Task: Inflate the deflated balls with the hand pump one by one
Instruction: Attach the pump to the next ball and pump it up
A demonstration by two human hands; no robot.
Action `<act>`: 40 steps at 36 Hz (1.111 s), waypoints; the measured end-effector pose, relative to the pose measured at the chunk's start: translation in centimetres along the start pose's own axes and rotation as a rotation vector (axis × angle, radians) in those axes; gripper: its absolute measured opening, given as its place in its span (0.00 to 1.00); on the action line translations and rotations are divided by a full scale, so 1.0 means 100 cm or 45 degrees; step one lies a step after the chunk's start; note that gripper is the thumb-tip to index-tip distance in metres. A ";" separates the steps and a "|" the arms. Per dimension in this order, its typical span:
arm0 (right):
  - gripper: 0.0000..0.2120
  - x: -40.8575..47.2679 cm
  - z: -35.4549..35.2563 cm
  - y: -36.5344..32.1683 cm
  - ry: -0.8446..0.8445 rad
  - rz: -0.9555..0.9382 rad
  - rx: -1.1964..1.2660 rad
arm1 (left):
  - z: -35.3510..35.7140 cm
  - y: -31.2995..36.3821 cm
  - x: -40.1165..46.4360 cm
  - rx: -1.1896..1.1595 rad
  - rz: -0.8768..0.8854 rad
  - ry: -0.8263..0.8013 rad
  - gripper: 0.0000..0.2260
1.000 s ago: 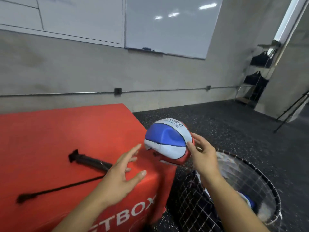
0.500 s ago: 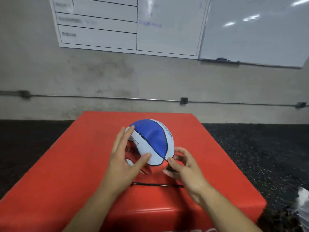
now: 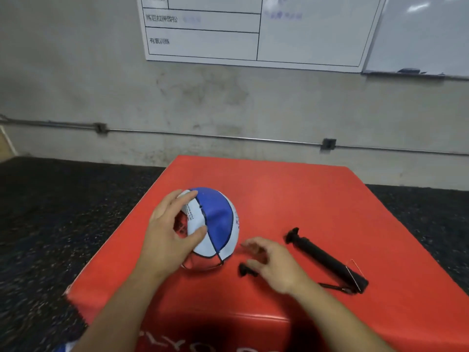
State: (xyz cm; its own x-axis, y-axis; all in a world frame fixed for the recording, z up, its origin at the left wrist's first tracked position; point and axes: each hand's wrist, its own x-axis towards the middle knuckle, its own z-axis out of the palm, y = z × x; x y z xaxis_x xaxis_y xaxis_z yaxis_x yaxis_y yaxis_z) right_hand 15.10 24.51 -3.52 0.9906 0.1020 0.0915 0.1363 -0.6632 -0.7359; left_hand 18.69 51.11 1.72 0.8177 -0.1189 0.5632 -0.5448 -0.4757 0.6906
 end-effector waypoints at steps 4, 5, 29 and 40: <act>0.20 0.011 0.010 0.009 -0.161 0.034 -0.227 | -0.008 -0.013 -0.004 0.054 -0.061 -0.064 0.32; 0.21 0.013 0.010 0.010 -0.190 0.038 -0.244 | -0.009 -0.016 -0.005 0.062 -0.069 -0.075 0.32; 0.11 -0.020 -0.067 -0.024 0.748 -0.221 0.423 | 0.061 0.035 0.001 0.050 0.140 -0.235 0.31; 0.08 -0.052 -0.093 -0.020 0.812 -0.394 0.009 | 0.109 0.067 -0.003 0.150 0.267 -0.278 0.32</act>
State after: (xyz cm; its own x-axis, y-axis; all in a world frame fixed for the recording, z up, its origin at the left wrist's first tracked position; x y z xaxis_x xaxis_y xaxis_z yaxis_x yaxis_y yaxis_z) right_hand 9.78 18.42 3.69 0.7223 -0.1705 0.6703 0.4146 -0.6690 -0.6169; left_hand 16.83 38.44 1.29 0.7176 -0.4030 0.5680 -0.6906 -0.5174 0.5053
